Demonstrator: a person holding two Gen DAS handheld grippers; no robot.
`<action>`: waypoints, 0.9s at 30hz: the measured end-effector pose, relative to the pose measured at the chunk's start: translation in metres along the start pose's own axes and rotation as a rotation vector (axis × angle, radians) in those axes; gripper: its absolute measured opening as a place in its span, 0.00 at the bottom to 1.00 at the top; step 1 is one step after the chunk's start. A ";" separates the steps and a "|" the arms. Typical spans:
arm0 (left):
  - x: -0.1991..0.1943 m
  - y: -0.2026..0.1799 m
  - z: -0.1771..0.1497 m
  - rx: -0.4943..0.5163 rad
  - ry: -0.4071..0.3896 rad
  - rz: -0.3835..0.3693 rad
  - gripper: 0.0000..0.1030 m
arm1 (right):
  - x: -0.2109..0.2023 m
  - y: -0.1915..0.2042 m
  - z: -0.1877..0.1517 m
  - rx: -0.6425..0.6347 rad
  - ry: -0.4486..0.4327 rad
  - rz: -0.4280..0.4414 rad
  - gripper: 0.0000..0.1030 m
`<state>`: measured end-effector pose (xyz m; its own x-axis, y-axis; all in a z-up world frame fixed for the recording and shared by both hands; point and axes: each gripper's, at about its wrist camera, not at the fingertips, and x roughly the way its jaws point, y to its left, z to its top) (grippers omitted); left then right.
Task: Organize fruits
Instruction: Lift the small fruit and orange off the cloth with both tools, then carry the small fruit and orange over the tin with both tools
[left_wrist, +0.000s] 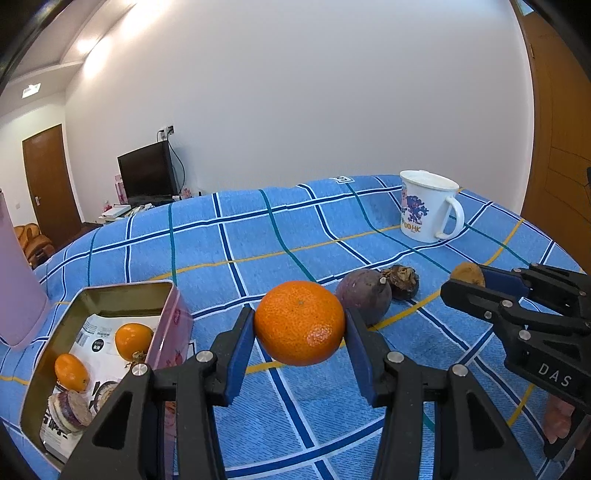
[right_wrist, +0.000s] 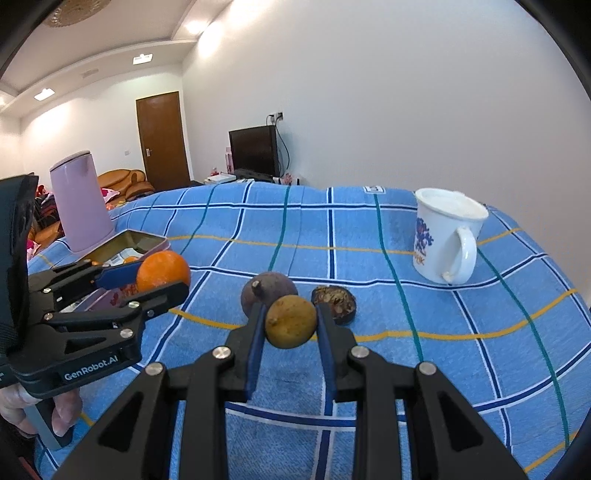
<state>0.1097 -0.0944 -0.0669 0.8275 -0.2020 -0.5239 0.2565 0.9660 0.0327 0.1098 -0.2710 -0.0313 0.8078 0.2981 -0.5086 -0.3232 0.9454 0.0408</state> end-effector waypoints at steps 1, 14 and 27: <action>0.000 0.000 0.000 0.000 -0.002 0.001 0.49 | -0.001 0.000 0.000 -0.002 -0.004 -0.003 0.29; -0.012 -0.003 -0.001 0.017 -0.058 0.028 0.49 | -0.007 0.001 -0.001 -0.009 -0.037 -0.016 0.29; -0.027 -0.009 -0.004 0.040 -0.133 0.061 0.49 | -0.011 0.001 -0.001 -0.014 -0.060 -0.024 0.29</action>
<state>0.0831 -0.0975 -0.0567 0.9001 -0.1657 -0.4030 0.2216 0.9704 0.0962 0.0996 -0.2734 -0.0267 0.8432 0.2831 -0.4570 -0.3101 0.9506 0.0167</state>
